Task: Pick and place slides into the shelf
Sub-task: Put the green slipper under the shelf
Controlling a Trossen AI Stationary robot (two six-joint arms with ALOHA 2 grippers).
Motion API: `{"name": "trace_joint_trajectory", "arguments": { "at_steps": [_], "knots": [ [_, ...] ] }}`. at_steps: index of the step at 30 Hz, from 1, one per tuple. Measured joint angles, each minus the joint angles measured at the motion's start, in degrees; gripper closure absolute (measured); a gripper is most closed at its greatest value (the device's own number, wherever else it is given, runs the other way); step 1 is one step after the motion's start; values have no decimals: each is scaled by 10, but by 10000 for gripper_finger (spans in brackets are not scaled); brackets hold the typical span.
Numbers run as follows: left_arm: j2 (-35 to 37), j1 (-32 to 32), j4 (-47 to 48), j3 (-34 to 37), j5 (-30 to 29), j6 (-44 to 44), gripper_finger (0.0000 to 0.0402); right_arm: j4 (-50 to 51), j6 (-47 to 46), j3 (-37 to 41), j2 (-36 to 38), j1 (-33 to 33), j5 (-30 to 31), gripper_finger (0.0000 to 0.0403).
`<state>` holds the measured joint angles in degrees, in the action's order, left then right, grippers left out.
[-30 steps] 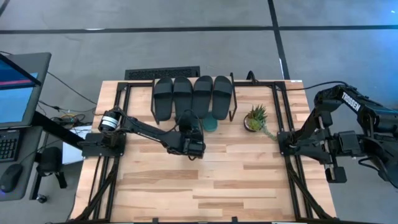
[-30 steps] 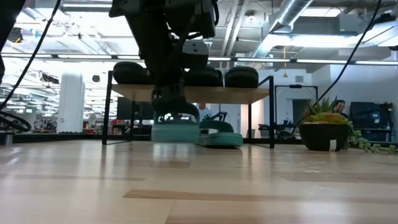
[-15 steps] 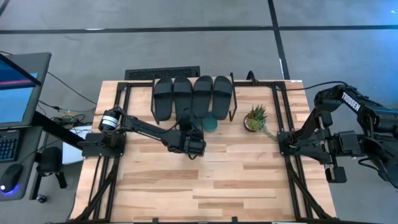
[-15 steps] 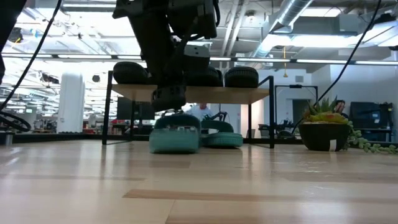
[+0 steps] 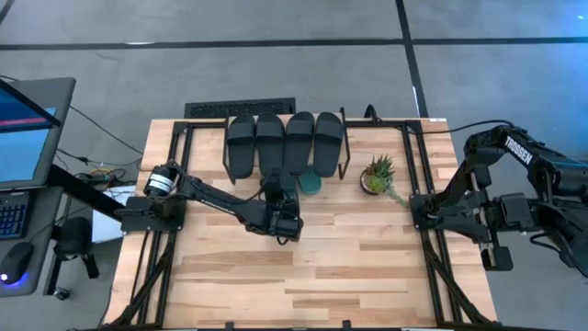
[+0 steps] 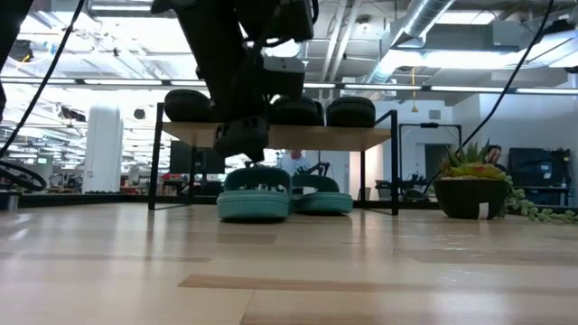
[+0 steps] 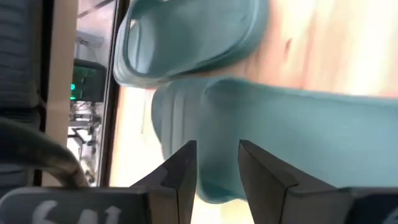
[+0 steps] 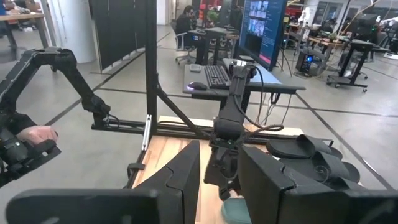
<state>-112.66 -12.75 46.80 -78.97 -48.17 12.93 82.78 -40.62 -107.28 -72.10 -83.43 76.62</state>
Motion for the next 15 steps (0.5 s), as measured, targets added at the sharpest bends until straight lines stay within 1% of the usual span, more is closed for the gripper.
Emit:
{"name": "trace_joint_trajectory", "arguments": {
  "at_steps": [2,4,7,11,15],
  "knots": [
    [0,-12,2,-6,3,13,293,0,0,0,0,0,0,305],
    [0,-26,10,-14,20,28,293,0,0,0,0,0,0,305],
    [0,-47,17,-28,61,48,298,0,0,0,0,0,0,305],
    [1,-68,16,-43,134,64,307,1,1,0,0,0,0,305],
    [1,-79,17,-45,160,91,310,1,4,0,0,0,0,305]
  ]
}}
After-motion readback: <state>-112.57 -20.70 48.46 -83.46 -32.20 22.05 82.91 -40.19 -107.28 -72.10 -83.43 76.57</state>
